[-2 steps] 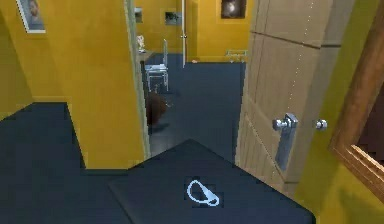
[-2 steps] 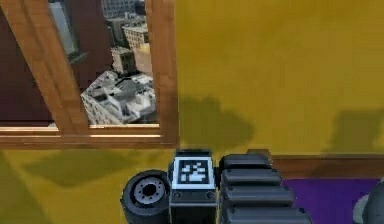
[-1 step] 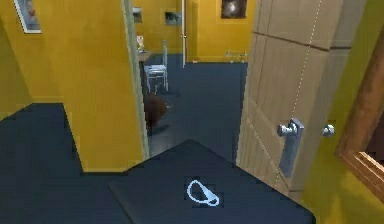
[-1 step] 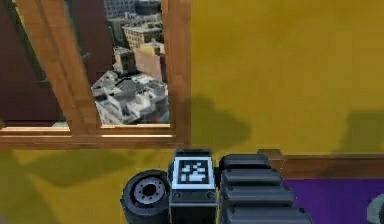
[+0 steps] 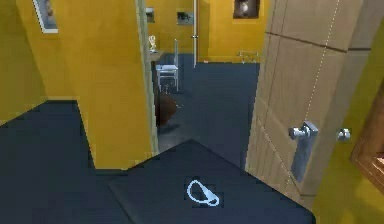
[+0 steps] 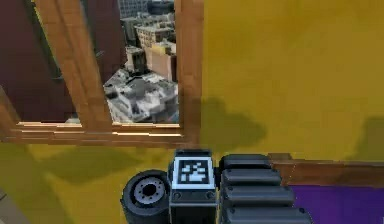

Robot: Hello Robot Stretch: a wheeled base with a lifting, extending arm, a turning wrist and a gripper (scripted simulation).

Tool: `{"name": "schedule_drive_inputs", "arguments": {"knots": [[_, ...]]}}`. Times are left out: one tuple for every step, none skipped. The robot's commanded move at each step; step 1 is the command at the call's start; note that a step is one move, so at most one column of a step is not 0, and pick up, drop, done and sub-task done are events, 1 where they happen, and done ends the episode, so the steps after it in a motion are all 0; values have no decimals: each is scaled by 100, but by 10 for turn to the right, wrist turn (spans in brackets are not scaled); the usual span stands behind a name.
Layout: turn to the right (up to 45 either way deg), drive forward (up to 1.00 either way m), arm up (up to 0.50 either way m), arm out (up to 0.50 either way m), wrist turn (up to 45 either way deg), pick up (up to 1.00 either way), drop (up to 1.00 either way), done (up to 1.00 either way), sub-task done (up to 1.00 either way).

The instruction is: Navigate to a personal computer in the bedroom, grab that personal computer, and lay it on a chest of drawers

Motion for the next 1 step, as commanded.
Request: {"name": "schedule_drive_inputs", "arguments": {"knots": [[0,100,0,0,0,0,0,0,0]]}}
